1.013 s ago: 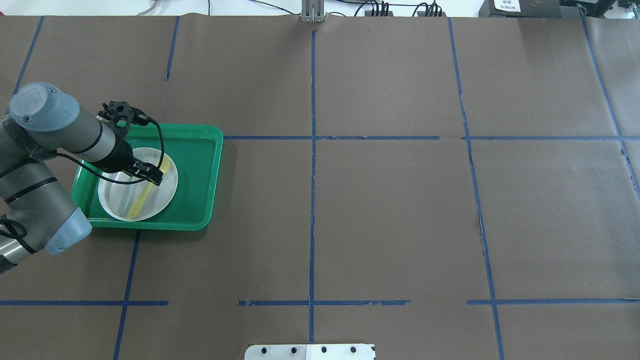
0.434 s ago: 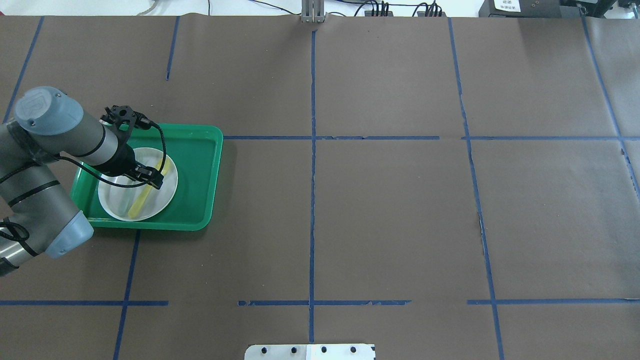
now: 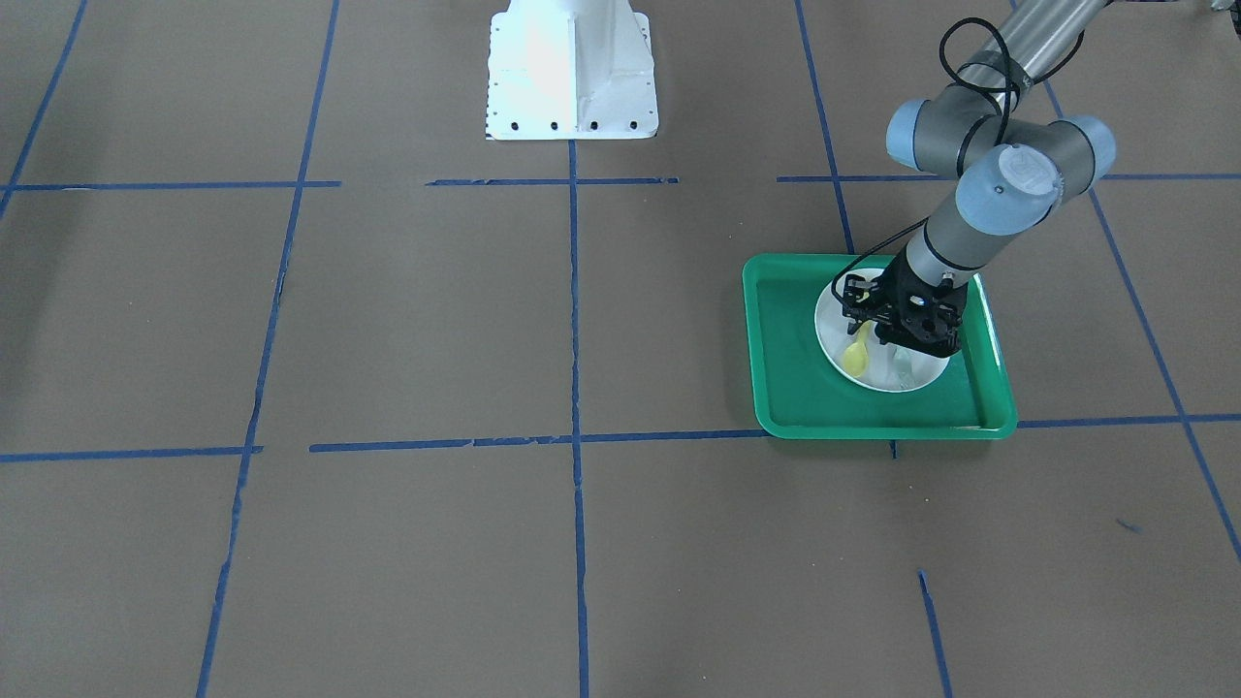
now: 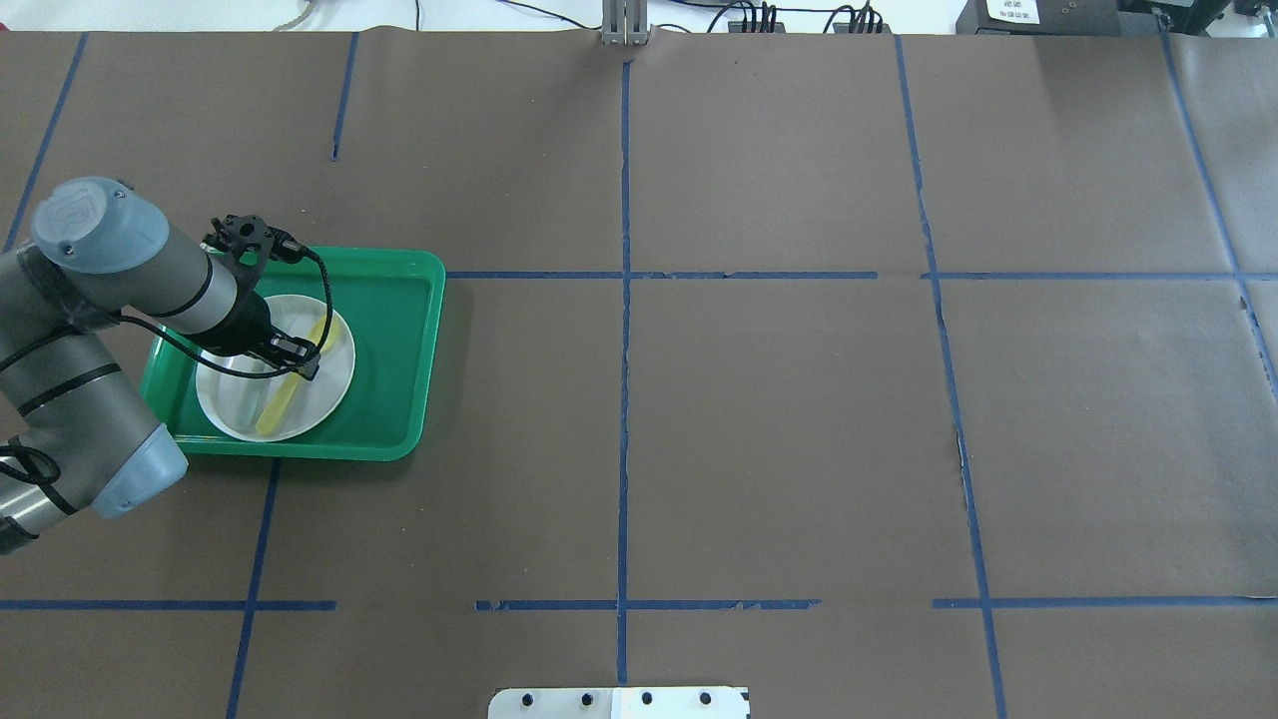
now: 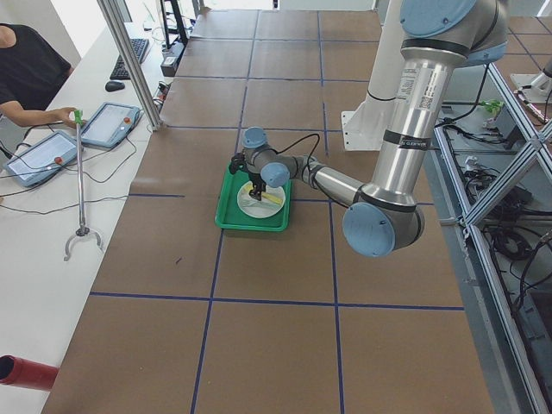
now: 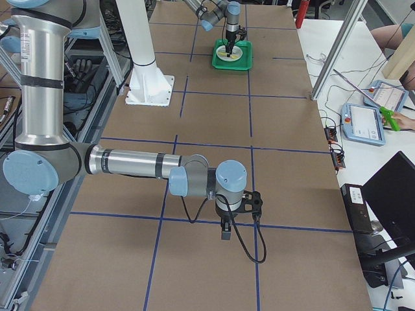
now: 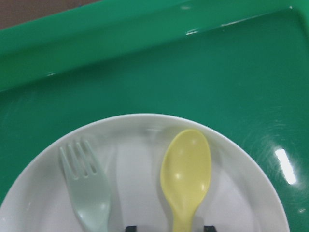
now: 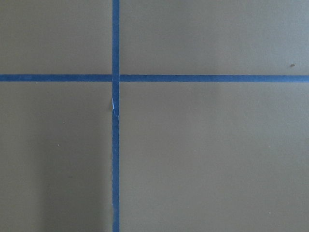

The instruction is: Place spoon

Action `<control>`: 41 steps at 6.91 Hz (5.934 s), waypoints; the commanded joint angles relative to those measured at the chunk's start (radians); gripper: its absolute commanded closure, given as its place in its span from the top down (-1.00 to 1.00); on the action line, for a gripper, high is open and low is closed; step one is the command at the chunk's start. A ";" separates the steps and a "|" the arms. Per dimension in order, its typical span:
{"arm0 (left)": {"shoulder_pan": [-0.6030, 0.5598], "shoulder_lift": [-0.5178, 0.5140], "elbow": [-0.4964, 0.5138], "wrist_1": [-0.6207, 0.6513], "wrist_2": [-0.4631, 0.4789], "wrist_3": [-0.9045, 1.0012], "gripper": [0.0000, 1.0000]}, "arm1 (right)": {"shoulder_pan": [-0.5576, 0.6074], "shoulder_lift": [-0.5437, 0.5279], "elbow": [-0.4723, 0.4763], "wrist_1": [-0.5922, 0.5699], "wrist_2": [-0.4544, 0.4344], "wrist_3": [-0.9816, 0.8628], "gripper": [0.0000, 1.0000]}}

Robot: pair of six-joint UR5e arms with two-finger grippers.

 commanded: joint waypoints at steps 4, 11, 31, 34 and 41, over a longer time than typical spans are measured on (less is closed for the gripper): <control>-0.002 -0.012 -0.098 0.130 -0.081 -0.080 -1.00 | 0.000 0.000 0.000 0.000 0.001 0.000 1.00; 0.015 -0.186 0.064 0.122 -0.078 -0.334 -1.00 | 0.000 0.000 0.000 0.000 0.001 0.000 1.00; -0.815 0.271 -0.031 0.347 -0.182 0.781 1.00 | 0.000 0.000 -0.002 0.000 0.001 0.000 1.00; -0.812 0.258 -0.011 0.356 -0.184 0.783 1.00 | 0.000 0.000 0.000 0.000 0.001 0.000 1.00; -0.810 0.258 -0.017 0.358 -0.216 0.787 1.00 | 0.000 0.000 0.000 0.000 0.001 0.000 1.00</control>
